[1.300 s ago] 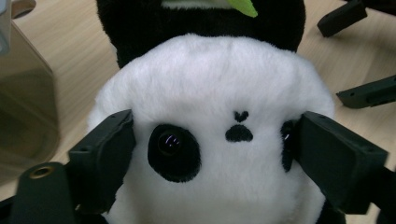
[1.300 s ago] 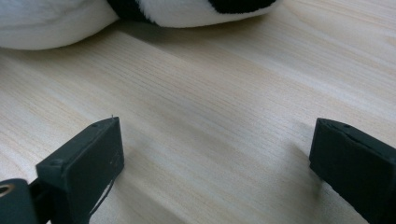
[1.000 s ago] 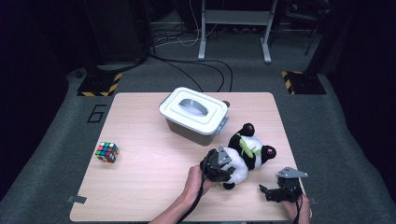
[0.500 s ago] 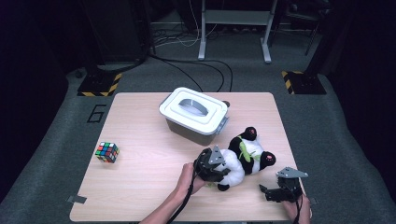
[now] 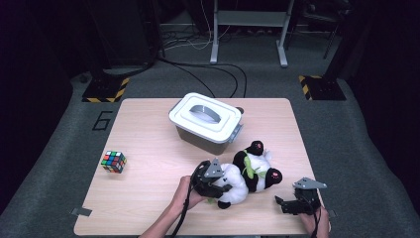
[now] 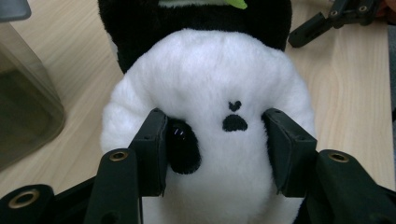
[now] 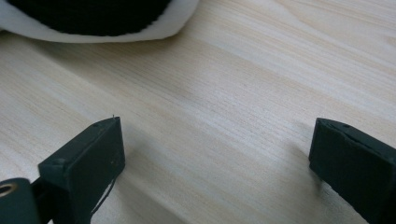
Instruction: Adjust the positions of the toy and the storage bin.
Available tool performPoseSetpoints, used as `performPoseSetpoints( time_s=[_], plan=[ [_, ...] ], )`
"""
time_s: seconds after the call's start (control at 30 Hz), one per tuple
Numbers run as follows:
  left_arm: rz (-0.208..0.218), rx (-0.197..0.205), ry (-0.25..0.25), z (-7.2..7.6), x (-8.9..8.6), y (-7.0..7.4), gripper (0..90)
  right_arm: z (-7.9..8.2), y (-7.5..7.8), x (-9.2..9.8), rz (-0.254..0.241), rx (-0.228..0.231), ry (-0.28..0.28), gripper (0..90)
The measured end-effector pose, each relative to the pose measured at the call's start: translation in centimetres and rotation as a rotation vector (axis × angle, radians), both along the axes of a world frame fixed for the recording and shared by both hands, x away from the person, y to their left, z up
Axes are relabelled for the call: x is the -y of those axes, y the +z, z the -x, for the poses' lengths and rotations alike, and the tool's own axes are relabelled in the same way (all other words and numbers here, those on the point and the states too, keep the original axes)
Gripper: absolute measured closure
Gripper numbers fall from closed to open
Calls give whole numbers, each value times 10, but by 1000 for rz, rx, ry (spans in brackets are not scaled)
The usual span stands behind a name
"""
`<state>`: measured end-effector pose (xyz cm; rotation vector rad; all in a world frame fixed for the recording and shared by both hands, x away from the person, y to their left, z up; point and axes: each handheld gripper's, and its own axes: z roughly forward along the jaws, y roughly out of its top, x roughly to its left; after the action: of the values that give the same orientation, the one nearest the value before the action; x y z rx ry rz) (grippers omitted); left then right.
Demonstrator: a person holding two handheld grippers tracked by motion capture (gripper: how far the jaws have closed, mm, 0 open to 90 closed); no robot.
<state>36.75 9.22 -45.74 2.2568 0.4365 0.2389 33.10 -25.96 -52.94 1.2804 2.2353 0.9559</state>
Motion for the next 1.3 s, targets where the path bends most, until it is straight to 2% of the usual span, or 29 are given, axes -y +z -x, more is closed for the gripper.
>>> performPoseSetpoints(
  time_s=[0.07, 0.1, 0.23, 0.4, 0.53, 0.63, 0.77, 0.83, 0.93, 0.97, 1.17, 1.3],
  plan=[
    [6, -4, -6, 2, -4, 0, 473, 0, 0, 0, -1, -3, 1, 26],
    [-7, -2, -16, 2, -8, 1, 472, 0, 0, 0, 1, -1, 0, 27],
    [-11, -8, -33, 6, -20, 1, 470, 0, 0, 0, 0, -2, 0, 27],
    [3, -32, -27, 10, -40, 1, 463, 0, 0, 0, -1, -3, 1, 28],
    [-5, -33, -25, 16, -55, 1, 453, 0, 0, 0, 0, -2, -1, 28],
    [-11, -33, -15, 20, -59, 2, 423, 0, 0, 0, 0, -2, -2, 29],
    [-37, -29, 40, 23, -52, 8, 262, 0, 0, 0, -1, -3, -4, 32],
    [-12, -33, 77, 25, -49, 13, 213, 0, 0, 0, -1, -3, -4, 32],
    [30, -9, 147, 28, -44, 23, 198, 0, 0, 0, -1, -3, -4, 32],
    [45, -6, 156, 29, -42, 25, 183, 0, 0, 0, -1, -3, -3, 32],
    [101, 13, 184, 33, -16, 38, 175, 0, 0, 0, -1, -3, -4, 32],
    [140, 29, 195, 38, 1, 39, 179, 0, 0, 0, 0, -2, -2, 32]
  ],
)
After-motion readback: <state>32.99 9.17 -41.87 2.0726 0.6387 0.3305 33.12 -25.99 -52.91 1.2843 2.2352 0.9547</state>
